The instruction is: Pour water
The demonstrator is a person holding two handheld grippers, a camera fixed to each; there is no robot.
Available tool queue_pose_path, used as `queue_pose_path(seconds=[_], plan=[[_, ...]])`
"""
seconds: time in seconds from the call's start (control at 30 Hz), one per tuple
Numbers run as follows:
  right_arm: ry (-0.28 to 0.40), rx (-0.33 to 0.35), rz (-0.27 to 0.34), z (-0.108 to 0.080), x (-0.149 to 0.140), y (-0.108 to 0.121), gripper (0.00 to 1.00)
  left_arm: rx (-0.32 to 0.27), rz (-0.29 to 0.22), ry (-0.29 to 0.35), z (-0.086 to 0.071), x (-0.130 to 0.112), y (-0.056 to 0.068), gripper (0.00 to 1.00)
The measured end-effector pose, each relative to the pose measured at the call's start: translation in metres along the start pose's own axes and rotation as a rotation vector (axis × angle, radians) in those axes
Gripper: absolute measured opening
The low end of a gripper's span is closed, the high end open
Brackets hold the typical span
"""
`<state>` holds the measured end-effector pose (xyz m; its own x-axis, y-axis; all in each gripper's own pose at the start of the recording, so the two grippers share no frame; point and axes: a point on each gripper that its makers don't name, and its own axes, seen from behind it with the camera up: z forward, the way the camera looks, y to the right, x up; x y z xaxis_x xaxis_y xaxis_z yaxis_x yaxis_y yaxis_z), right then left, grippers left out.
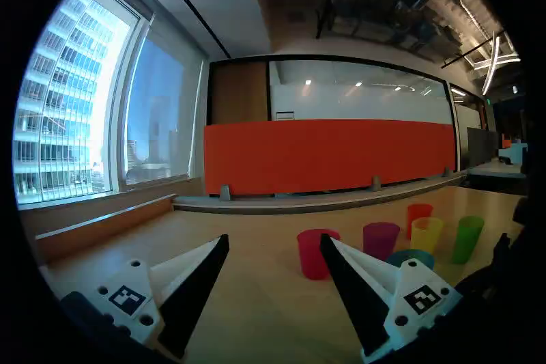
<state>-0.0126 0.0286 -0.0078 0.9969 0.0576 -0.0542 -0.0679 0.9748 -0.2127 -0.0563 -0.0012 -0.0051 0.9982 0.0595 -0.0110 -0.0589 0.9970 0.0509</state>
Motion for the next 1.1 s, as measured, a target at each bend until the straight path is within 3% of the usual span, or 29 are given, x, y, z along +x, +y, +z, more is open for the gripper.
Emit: queue_pose_path(seconds=[0.4,1.1], plan=[[0.004,-0.004,0.012,-0.003,0.003,0.005,1.0,0.0,-0.032,-0.007,-0.004,-0.006,-0.002,0.99],[0.023,0.005,0.027,-0.011,0.004,0.003,1.0,-0.011,-0.028,-0.029,-0.001,-0.011,0.002,0.99]])
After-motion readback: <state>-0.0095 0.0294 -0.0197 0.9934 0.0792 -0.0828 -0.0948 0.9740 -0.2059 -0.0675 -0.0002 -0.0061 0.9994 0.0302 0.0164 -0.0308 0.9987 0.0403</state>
